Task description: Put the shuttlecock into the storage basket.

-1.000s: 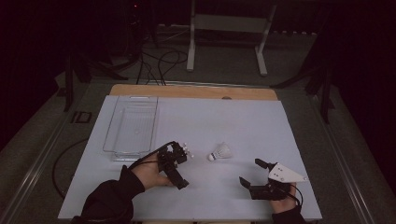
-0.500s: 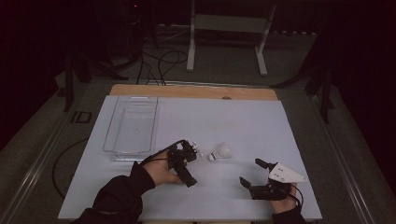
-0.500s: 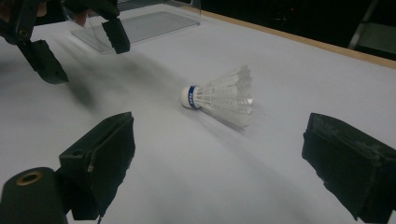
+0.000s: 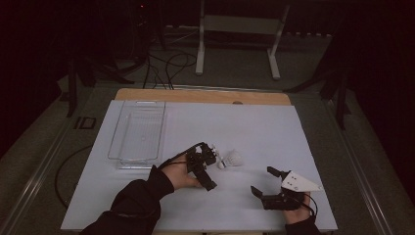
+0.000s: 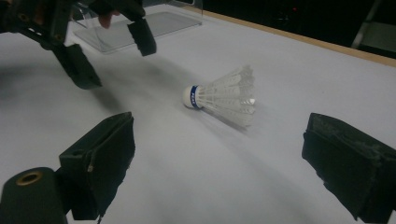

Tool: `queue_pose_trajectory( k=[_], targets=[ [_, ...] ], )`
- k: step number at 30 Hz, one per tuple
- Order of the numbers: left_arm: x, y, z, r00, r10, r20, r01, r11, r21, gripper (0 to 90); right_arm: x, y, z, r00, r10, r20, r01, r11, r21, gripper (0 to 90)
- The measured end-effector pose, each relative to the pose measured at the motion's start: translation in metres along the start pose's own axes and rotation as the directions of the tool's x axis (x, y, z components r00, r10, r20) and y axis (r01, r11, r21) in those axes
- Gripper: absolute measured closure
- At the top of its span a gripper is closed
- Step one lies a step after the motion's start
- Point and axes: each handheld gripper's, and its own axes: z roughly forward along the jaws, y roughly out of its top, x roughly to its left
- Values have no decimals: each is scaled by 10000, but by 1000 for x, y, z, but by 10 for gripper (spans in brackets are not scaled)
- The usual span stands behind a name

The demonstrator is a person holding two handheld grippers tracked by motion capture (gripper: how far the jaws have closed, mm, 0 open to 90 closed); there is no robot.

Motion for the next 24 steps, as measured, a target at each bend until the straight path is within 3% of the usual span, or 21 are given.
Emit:
queue_pose_trajectory(
  k=[14,16,17,19,24],
  targets=[
    [6,12,10,10000,-62,25,62,10000,64,53,0,0,-1,10000,-13,25,13,10000,-6,91],
    [6,13,11,10000,-8,-33,8,10000,-17,54,0,0,-1,10000,-25,41,25,10000,-21,91],
    [6,16,10,10000,-95,-21,94,9993,-356,54,0,0,-1,10000,-19,56,19,10000,-11,91],
    [7,19,9,10000,-28,45,30,9986,-537,77,0,0,-1,10000,-8,32,8,10000,0,91],
    [9,24,12,9999,59,88,-52,9974,-716,92,0,0,0,10000,-11,-9,11,10000,-4,91]
  ],
)
